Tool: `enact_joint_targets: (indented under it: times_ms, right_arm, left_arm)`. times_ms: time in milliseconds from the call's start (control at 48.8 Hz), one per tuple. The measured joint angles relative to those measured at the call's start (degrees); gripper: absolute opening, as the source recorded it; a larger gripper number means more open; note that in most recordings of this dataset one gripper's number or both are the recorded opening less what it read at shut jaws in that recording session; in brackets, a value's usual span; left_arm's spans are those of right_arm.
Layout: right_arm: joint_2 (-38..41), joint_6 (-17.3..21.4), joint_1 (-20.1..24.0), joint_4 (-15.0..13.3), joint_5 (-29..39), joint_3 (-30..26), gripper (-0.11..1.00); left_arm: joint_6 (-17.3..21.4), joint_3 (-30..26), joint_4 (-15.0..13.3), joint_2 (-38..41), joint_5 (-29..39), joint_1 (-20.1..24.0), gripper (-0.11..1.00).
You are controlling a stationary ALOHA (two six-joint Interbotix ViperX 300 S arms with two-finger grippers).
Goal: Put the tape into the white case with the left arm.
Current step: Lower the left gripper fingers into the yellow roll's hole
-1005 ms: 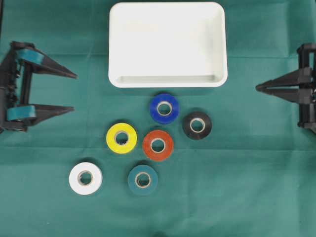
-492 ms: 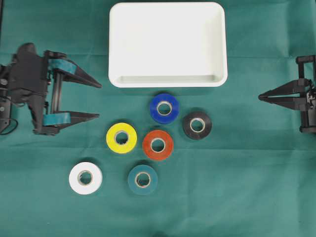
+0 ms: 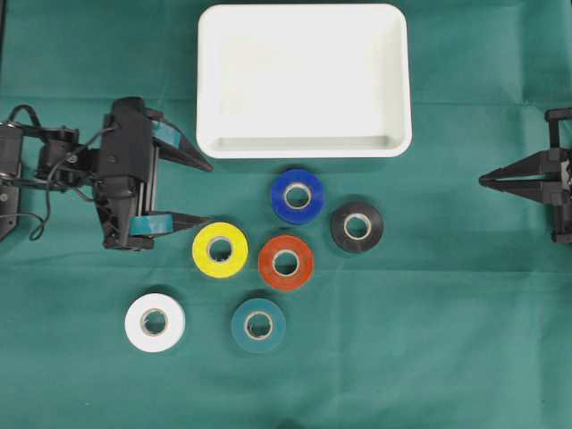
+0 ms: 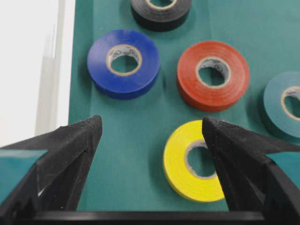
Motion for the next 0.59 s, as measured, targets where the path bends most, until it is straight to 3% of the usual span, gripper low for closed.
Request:
enact_joint_targets:
  times_ms: [595]
  right_arm:
    - [-0.09,0.97,0.0,0.0,-0.09,0.09,-0.09]
  left_arm:
    - [-0.35,-0.7,0.0,1.41,1.67,-0.88,0.99]
